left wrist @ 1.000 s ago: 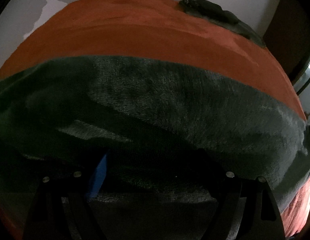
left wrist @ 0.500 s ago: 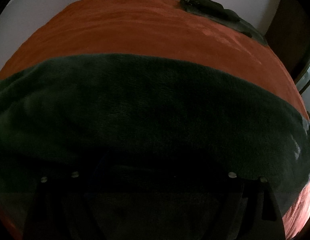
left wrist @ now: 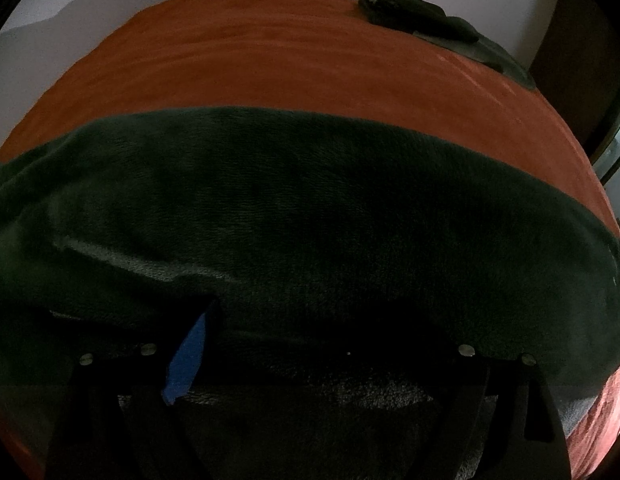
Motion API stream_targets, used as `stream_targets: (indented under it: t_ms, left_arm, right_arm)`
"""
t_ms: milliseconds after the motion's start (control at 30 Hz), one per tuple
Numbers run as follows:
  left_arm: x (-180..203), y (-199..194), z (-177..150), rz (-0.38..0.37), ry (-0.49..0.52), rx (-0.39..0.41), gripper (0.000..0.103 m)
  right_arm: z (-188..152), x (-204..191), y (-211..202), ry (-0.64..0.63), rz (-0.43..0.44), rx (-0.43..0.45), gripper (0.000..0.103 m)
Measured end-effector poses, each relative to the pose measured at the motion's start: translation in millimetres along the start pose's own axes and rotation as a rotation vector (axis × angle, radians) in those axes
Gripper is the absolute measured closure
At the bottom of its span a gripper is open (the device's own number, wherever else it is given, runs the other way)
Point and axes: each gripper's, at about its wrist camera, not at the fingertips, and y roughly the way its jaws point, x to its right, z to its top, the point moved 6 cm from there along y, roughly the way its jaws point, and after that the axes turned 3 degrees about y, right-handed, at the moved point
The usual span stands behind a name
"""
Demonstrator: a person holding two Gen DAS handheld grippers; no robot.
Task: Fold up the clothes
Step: 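Grasp the pink-striped fleece end with the right gripper and lift it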
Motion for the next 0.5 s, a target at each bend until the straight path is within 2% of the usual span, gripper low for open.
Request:
stream_targets:
  t_ms: [100,200,267,367,500]
  left_arm:
    - [1,-2,-2,0.009,0.014,0.008,0.014]
    - [-1,-5,0,-0.007,0.009,0.009,0.014]
    - [-6,-15,4,-0.009,-0.003,0.04,0.014]
    - [-14,-33,11,-0.022,-0.031,0.095,0.014]
    - [-25,-48,13,-0.048,-0.062,0.109,0.014]
  right_arm:
    - [-6,-23,-10,-0.11,-0.044,0.056,0.068]
    - [-16,-64,-22,-0.275,-0.092,0.104,0.07]
    - [-28,-101,-31,-0.411,-0.115,0.134,0.07]
    - [-71,-171,-41,-0.694,-0.125,0.188,0.07]
    - [-158,-256,-44,-1.02,-0.08,0.221,0.07]
